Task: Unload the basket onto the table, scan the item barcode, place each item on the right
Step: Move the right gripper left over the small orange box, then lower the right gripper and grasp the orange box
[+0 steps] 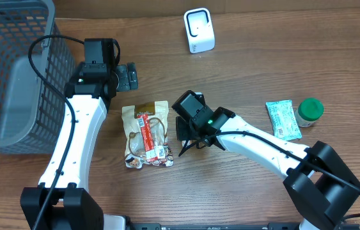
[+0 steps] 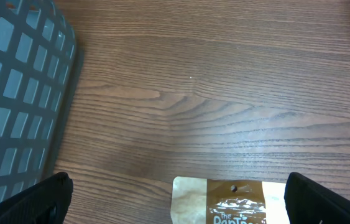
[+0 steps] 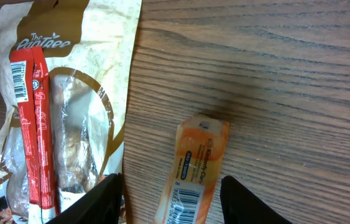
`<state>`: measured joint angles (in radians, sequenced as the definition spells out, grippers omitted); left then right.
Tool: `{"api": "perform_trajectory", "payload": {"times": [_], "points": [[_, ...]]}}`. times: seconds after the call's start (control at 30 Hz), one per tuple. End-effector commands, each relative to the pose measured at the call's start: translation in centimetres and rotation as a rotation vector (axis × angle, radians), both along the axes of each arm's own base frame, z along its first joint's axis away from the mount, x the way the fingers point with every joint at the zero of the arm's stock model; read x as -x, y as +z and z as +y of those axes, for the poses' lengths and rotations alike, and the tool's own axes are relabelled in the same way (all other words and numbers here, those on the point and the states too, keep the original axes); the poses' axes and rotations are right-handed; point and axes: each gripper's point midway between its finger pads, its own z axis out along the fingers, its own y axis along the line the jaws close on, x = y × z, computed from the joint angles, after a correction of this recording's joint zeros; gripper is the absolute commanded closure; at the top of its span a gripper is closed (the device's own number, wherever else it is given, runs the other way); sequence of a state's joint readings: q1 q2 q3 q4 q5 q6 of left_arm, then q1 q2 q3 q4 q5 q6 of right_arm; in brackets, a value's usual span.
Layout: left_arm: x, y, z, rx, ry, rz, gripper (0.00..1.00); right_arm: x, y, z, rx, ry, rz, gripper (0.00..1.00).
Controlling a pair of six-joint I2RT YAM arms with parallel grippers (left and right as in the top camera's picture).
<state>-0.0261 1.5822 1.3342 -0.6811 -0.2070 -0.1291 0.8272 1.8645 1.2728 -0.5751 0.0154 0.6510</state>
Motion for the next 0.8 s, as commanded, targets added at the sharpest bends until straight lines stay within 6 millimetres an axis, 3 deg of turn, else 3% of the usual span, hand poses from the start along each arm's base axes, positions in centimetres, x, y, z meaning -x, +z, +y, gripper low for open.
{"api": "perform_trajectory", "payload": {"times": [0.0,0.3,0.5,0.77], "points": [[-0.2,0.5,0.1,-0.004,0.01,-0.014,0.0,0.1,-0.1,-0.2,0.01,-0.007,-0.01,0.48],[-0.2,0.4,0.1,-0.004,0.01,-0.014,0.0,0.2,-0.9,-0.3,0.024,-0.011,0.005,0.49],[-0.2,0.5,0.1,-0.004,0.01,-0.014,0.0,0.4,-2.7,-0.6,0.049,-0.03,0.041,0.49],[-0.2,0.5,0.1,-0.004,0.01,-0.014,0.0,0.4,-2.7,-0.6,0.051,-0.03,0.042,0.74]]}}
